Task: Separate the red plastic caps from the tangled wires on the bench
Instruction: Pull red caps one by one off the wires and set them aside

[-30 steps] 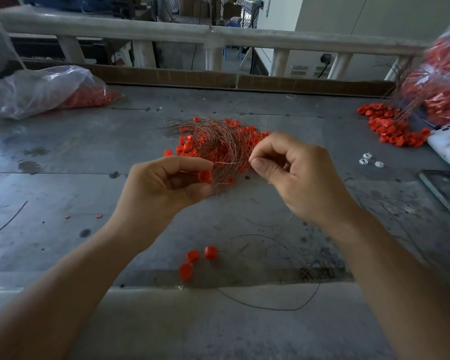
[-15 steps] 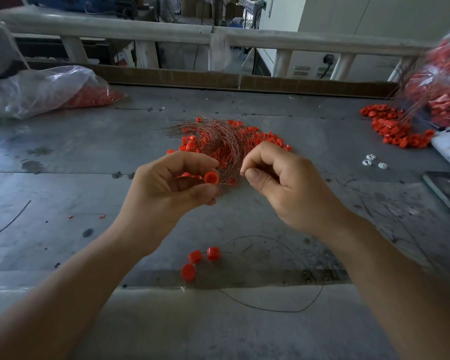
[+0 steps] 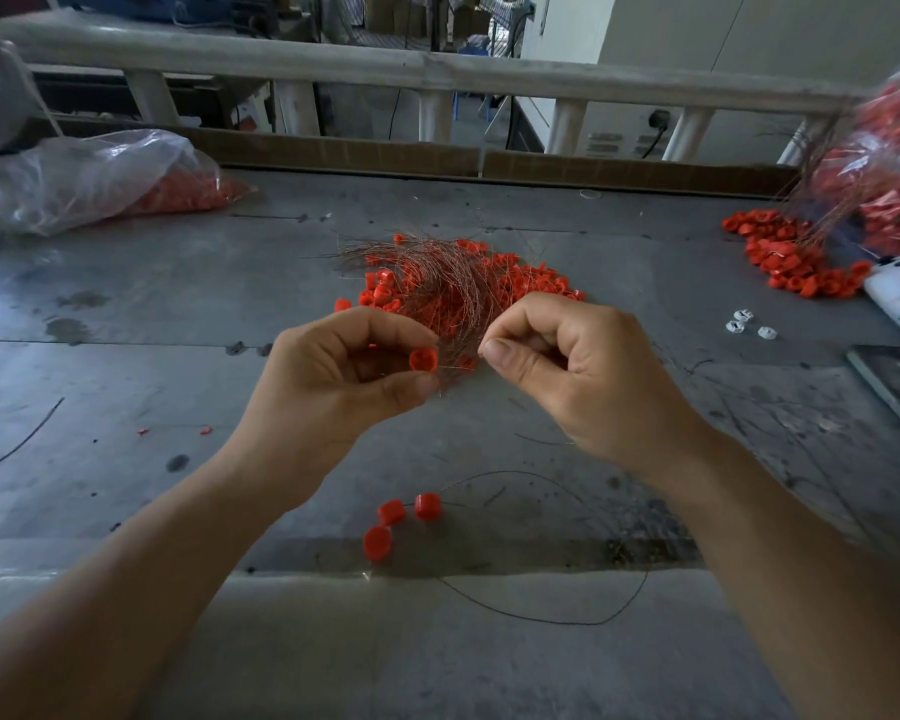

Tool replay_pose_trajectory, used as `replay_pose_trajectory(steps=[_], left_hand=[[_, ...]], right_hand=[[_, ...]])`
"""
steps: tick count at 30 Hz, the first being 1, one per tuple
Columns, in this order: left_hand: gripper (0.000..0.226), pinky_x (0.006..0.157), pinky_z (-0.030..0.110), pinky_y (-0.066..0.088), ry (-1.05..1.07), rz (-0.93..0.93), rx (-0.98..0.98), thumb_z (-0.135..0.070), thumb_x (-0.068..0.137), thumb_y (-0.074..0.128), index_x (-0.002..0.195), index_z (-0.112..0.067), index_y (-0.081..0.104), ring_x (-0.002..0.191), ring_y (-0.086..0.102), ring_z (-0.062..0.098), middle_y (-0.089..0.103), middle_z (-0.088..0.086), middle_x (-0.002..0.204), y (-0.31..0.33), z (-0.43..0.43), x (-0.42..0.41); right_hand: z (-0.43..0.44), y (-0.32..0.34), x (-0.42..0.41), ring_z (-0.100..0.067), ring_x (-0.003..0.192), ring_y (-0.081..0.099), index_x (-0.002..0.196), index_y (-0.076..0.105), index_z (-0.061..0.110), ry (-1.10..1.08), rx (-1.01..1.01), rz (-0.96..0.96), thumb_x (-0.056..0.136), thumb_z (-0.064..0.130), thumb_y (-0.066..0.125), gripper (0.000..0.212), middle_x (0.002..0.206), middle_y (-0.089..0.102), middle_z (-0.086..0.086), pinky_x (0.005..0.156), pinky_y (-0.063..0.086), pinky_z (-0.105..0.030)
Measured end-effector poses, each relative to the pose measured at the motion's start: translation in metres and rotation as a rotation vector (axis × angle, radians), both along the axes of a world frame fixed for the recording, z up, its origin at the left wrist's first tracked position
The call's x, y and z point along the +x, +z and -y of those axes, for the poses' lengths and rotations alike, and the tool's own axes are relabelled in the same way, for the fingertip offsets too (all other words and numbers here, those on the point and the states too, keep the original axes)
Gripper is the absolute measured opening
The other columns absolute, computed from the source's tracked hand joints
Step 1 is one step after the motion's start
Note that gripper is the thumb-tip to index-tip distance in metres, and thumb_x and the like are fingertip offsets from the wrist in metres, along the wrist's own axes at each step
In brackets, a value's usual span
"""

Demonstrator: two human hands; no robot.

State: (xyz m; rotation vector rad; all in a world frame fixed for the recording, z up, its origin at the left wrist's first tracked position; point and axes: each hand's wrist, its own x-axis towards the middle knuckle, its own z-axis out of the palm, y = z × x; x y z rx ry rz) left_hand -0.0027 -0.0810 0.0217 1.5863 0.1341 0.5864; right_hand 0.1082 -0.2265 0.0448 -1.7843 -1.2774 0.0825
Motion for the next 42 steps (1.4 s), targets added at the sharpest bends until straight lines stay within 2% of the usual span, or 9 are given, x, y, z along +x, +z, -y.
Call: replay_pose_trajectory(steps=[2, 7, 13, 20, 26, 28, 31, 39, 42], left_hand=[[0.022, 0.062, 0.012, 0.05, -0.004, -0.007, 0.002, -0.02, 0.051, 0.07, 0.071, -0.028, 0.074, 0.067, 0.065, 0.003, 0.071, -0.007, 0.073, 0.0006, 0.0002, -0.0005], [0.025, 0.061, 0.017, 0.052, -0.043, -0.003, 0.004, -0.01, 0.058, 0.066, 0.083, -0.015, 0.068, 0.07, 0.068, 0.009, 0.073, 0.0, 0.081, 0.0003, 0.0014, -0.0014], [0.036, 0.065, 0.016, 0.053, -0.121, -0.004, -0.049, -0.006, 0.058, 0.065, 0.09, -0.018, 0.073, 0.075, 0.07, 0.011, 0.074, -0.001, 0.08, 0.0002, 0.0015, -0.0036], [0.037, 0.065, 0.016, 0.052, -0.206, -0.003, -0.043, -0.01, 0.061, 0.073, 0.098, -0.019, 0.069, 0.075, 0.069, 0.01, 0.073, 0.0, 0.081, 0.0021, 0.0015, -0.0055], [0.043, 0.069, 0.015, 0.052, -0.182, -0.007, -0.059, 0.001, 0.064, 0.061, 0.1, -0.022, 0.068, 0.078, 0.069, 0.01, 0.074, -0.001, 0.083, -0.0004, 0.0, -0.0043], [0.045, 0.07, 0.015, 0.052, -0.178, -0.012, -0.052, 0.001, 0.064, 0.06, 0.101, -0.023, 0.068, 0.078, 0.069, 0.01, 0.074, 0.0, 0.083, -0.001, -0.0001, -0.0043], [0.043, 0.071, 0.017, 0.052, -0.199, -0.014, -0.033, -0.001, 0.066, 0.062, 0.101, -0.023, 0.068, 0.081, 0.069, 0.013, 0.073, 0.002, 0.087, -0.0016, 0.0008, -0.0047], [0.039, 0.07, 0.018, 0.052, -0.182, -0.005, -0.065, -0.002, 0.066, 0.06, 0.098, -0.023, 0.07, 0.08, 0.069, 0.014, 0.074, 0.001, 0.085, -0.0018, 0.0007, -0.0034], [0.039, 0.069, 0.018, 0.053, -0.19, -0.001, -0.061, -0.001, 0.067, 0.058, 0.097, -0.023, 0.071, 0.08, 0.069, 0.013, 0.074, 0.0, 0.086, -0.0014, 0.0014, -0.0035]], right_hand=[[0.0009, 0.0013, -0.0011, -0.016, 0.057, 0.051, 0.074, 0.056, 0.027, 0.009, 0.021, -0.022, 0.088, 0.018, 0.057, 0.017, 0.061, 0.056, 0.002, 0.052, 0.043, -0.025], [0.0021, 0.0034, -0.0038, -0.008, 0.05, 0.042, 0.069, 0.052, 0.03, 0.046, -0.018, -0.068, 0.088, 0.024, 0.051, 0.02, 0.056, 0.047, 0.01, 0.047, 0.036, -0.024], [-0.0001, 0.0012, -0.0068, -0.02, 0.047, 0.039, 0.066, 0.051, 0.028, 0.076, -0.103, -0.1, 0.091, 0.016, 0.052, 0.027, 0.055, 0.05, -0.006, 0.047, 0.036, -0.036], [-0.0001, 0.0005, -0.0063, -0.011, 0.046, 0.035, 0.065, 0.053, 0.028, 0.059, -0.153, -0.147, 0.091, 0.018, 0.052, 0.028, 0.051, 0.043, 0.004, 0.043, 0.031, -0.037], [0.0006, 0.002, -0.0057, -0.038, 0.059, 0.047, 0.065, 0.054, 0.028, 0.077, -0.137, -0.175, 0.091, 0.02, 0.051, 0.028, 0.065, 0.055, -0.022, 0.054, 0.042, -0.048], [0.0015, 0.0023, -0.0053, -0.035, 0.056, 0.044, 0.065, 0.054, 0.029, 0.077, -0.13, -0.179, 0.092, 0.02, 0.051, 0.029, 0.061, 0.053, -0.017, 0.053, 0.041, -0.046], [0.0021, 0.002, -0.0041, -0.016, 0.05, 0.037, 0.064, 0.052, 0.029, 0.061, -0.13, -0.179, 0.092, 0.019, 0.051, 0.03, 0.054, 0.044, 0.002, 0.048, 0.034, -0.037], [0.0012, 0.0021, -0.0041, -0.033, 0.053, 0.044, 0.065, 0.053, 0.027, 0.057, -0.147, -0.15, 0.092, 0.02, 0.05, 0.028, 0.06, 0.051, -0.02, 0.05, 0.039, -0.045], [0.0008, 0.0019, -0.003, -0.03, 0.051, 0.04, 0.064, 0.053, 0.027, 0.043, -0.154, -0.143, 0.092, 0.02, 0.05, 0.029, 0.056, 0.049, -0.015, 0.049, 0.038, -0.043]])
